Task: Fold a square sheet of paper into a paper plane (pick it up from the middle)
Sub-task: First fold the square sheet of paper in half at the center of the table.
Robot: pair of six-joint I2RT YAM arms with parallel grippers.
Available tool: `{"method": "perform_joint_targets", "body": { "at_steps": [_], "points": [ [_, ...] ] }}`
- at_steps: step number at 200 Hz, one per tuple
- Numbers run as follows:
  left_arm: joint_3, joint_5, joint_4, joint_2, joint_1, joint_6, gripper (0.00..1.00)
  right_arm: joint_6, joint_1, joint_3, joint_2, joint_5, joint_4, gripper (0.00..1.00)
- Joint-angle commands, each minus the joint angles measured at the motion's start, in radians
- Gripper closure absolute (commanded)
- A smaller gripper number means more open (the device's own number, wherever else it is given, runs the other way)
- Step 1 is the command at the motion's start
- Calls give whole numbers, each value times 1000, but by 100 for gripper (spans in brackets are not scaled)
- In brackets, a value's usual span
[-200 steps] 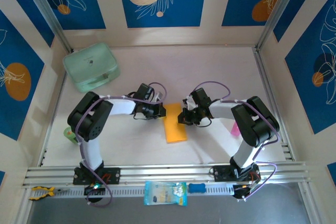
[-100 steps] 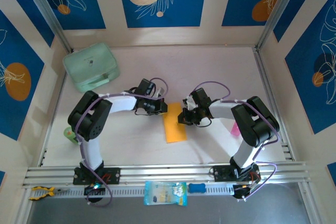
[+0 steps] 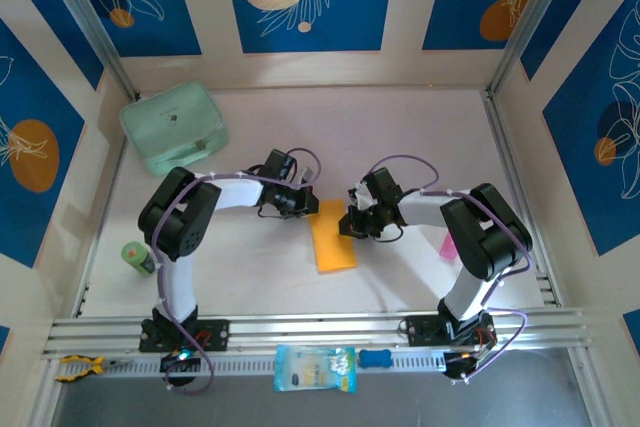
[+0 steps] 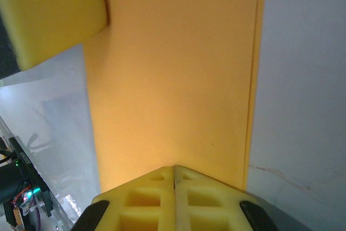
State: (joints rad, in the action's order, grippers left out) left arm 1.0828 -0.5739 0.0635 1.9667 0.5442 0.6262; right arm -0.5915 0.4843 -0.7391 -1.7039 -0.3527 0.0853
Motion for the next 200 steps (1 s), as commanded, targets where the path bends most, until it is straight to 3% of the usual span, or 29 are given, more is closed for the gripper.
{"method": "perform_joint_targets", "body": {
  "at_steps": [1, 67, 157, 200],
  "points": [
    [1, 123, -3, 27, -45, -2, 96, 13, -6, 33, -36, 47, 85, 100],
    [4, 259, -43, 22, -74, 39, 96, 16, -10, 38, -34, 38, 79, 100],
    [39, 185, -36, 26, -85, 58, 95, 23, -6, 28, -34, 52, 97, 100],
    [110, 229, 62, 74, -98, 5, 96, 30, 5, 18, -36, 67, 116, 100]
  ]
}}
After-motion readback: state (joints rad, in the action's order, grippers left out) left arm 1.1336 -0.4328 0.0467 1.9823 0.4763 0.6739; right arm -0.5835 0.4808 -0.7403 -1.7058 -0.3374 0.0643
